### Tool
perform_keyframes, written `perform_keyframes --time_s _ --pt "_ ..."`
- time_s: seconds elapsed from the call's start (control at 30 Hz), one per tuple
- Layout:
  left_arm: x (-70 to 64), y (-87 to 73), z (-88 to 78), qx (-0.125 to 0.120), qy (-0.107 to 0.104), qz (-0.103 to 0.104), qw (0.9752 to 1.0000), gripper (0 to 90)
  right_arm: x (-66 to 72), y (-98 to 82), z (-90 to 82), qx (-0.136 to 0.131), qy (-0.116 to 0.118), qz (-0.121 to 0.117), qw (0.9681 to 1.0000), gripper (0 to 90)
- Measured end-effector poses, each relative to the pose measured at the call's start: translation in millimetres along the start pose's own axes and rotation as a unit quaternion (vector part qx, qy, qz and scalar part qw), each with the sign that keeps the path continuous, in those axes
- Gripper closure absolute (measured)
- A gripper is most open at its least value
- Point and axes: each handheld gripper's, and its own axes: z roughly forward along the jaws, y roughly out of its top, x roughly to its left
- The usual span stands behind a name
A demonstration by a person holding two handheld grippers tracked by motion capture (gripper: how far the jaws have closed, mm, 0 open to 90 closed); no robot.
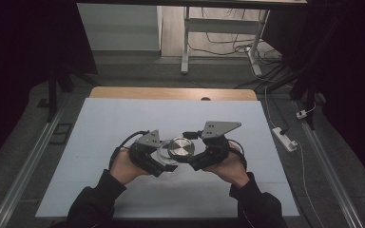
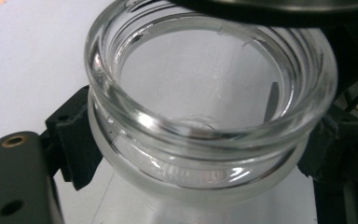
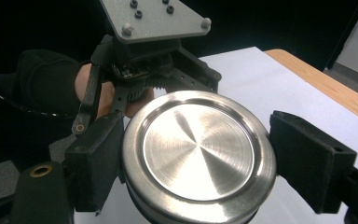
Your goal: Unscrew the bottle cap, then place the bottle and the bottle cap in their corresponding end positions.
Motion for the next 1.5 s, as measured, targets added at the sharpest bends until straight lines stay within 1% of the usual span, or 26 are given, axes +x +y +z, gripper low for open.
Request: perform_keyframes --time_s 0.07,0.13,0.2,0.43,0.53,0.63,0.67,0.87,0.97,1.13,1.27,1.5 --pt "1.3 -1.0 -0.6 0.001 0.004 -0.002 1.0 15.7 -0.4 -1.1 -1.2 -0.001 -0.004 0.002 1.0 19.6" --pt "2.8 -2.4 -1.0 -0.001 0.009 -0.01 0.9999 15.8 -0.7 -2.1 -2.4 -0.001 -0.007 0.005 1.0 19.6" --pt "4.1 -3.0 -2.3 0.001 0.013 -0.008 0.9999 15.8 -1.0 -3.1 -3.7 -0.001 -0.009 0.006 0.9999 19.6" --pt "6.6 -3.7 -4.5 -0.006 0.025 -0.022 0.9994 15.8 0.4 -6.7 -9.4 -0.002 -0.016 0.005 0.9999 19.6" --pt "8.3 -3.8 -5.5 -0.002 0.031 -0.021 0.9993 15.8 1.1 -7.4 -12.2 -0.005 -0.019 0.006 0.9998 19.6" --pt "9.4 -3.4 -6.0 -0.002 0.037 -0.022 0.9991 15.7 3.0 -8.6 -14.3 -0.004 -0.022 0.004 0.9997 19.6" --pt "9.1 -3.3 -5.6 -0.007 0.04 -0.027 0.9988 15.7 3.8 -9.0 -15.1 -0.004 -0.022 0.004 0.9997 19.6" --pt "12.3 -3.4 -7.0 -0.008 0.051 -0.031 0.9982 15.8 9.4 -10.6 -19.5 -0.005 -0.029 0.002 0.9996 19.6" --pt "15.3 -3.3 -7.1 -0.013 0.06 -0.04 0.9973 15.8 12.9 -11.5 -21.7 -0.006 -0.033 -0.001 0.9994 19.6" --pt "18.4 -0.8 -6.7 -0.017 0.068 -0.042 0.9967 15.8 18.8 -14.5 -24.2 -0.005 -0.036 -0.006 0.9993 19.6" --pt "20.1 1.9 -6.5 -0.02 0.071 -0.042 0.9963 15.8 21.3 -16.8 -24.3 -0.005 -0.036 -0.005 0.9993 19.6" --pt "24.7 8.6 -3.6 -0.024 0.079 -0.037 0.9959 15.8 25.7 -24.0 -23.0 -0.002 -0.039 -0.001 0.9992 19.6"
